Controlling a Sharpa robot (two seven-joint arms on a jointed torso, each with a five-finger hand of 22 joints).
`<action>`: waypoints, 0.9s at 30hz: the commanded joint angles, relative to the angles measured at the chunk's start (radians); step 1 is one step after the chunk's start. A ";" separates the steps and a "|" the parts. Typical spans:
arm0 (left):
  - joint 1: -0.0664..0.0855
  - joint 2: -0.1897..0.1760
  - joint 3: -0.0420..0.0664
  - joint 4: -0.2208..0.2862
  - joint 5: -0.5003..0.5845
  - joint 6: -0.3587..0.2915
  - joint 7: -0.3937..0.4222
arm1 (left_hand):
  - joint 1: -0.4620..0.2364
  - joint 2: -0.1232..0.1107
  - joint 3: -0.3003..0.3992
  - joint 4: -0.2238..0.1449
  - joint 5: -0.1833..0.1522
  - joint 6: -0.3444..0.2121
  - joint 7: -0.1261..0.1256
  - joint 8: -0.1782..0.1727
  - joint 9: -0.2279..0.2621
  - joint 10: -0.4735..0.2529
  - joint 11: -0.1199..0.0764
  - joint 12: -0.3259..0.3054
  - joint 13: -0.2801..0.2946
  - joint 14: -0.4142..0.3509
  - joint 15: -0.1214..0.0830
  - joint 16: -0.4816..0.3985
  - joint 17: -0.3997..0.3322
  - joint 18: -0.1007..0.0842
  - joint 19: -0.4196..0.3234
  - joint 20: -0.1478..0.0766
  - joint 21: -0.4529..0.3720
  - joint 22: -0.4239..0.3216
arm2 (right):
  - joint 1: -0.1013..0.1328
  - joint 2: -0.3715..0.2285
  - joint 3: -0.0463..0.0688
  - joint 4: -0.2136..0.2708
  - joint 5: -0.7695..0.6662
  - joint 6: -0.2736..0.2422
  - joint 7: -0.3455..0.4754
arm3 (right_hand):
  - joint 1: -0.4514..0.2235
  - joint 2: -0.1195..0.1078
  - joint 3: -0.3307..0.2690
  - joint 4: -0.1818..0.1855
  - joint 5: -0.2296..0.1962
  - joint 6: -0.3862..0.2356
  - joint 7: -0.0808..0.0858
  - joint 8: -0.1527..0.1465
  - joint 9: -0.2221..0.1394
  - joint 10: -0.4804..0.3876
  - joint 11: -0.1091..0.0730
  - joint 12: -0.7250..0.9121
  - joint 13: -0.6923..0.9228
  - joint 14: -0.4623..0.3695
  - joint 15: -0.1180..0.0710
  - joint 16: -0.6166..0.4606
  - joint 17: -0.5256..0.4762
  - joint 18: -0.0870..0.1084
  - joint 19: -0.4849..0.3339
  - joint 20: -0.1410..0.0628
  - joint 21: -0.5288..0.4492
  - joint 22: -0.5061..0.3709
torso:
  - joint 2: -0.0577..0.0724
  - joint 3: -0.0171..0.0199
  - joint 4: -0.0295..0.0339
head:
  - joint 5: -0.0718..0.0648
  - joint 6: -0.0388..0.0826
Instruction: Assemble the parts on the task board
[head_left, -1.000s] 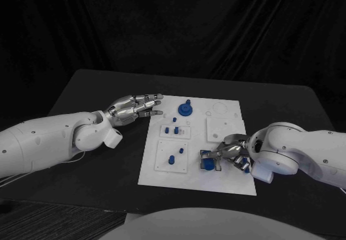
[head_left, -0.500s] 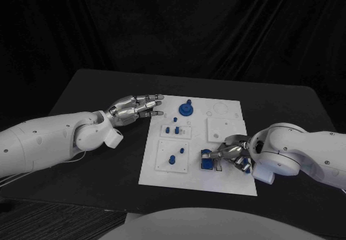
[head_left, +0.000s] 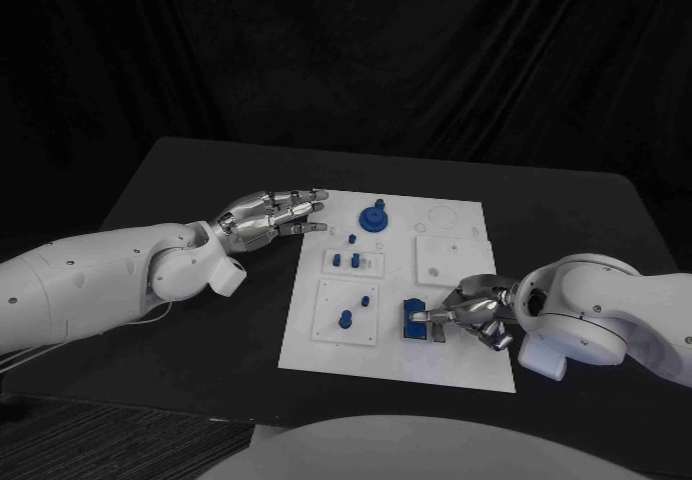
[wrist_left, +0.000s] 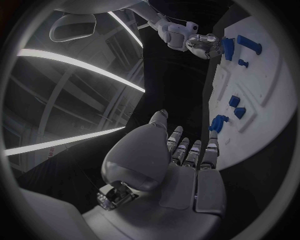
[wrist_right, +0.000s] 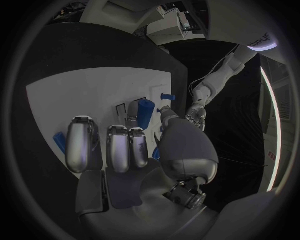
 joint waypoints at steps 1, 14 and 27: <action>-0.001 0.000 0.001 0.003 0.006 0.011 0.009 | -0.005 0.009 -0.001 0.005 -0.003 0.000 0.008 0.007 0.000 0.004 0.002 0.007 0.002 0.003 0.007 0.004 0.001 0.009 0.002 0.002 0.006 -0.001 | 0.021 -0.021 0.002 0.025 -0.017 0.001 0.042 | 0.020 0.001 -0.006 -0.006 0.007 -0.001 -0.006 0.011 0.009 0.105 -0.005 0.004 0.263 0.084 -0.001 -0.001 0.169 0.014 0.020 0.003 -0.005 0.193 | 0.000 0.0002 0.0001 | -0.002 0.000; -0.002 0.002 0.001 -0.001 0.006 0.013 0.009 | -0.006 0.009 -0.001 0.005 -0.002 0.001 0.009 0.007 0.000 0.005 0.002 0.008 0.002 0.003 0.007 0.004 0.001 0.009 0.003 0.002 0.006 -0.001 | 0.064 -0.062 0.001 0.080 -0.300 0.073 0.105 | 0.221 0.023 -0.048 -0.130 0.077 0.072 -0.054 0.413 0.396 0.105 -0.046 0.004 0.263 0.084 -0.035 -0.003 0.165 0.012 0.023 -0.028 0.000 0.195 | -0.001 0.0001 -0.0013 | -0.003 0.000; -0.003 0.001 0.001 -0.001 0.006 0.018 0.008 | -0.006 0.009 -0.001 0.006 -0.001 0.000 0.009 0.007 0.000 0.006 0.003 0.008 0.002 0.004 0.007 0.004 0.002 0.009 0.003 0.002 0.006 -0.001 | 0.030 -0.036 0.001 0.068 -0.522 0.064 0.129 | 0.263 0.022 -0.057 -0.149 0.087 0.189 -0.063 0.583 0.525 0.105 -0.054 0.004 0.263 0.084 -0.041 -0.001 0.167 0.011 0.026 -0.035 0.006 0.197 | 0.000 0.0019 -0.0013 | -0.001 0.000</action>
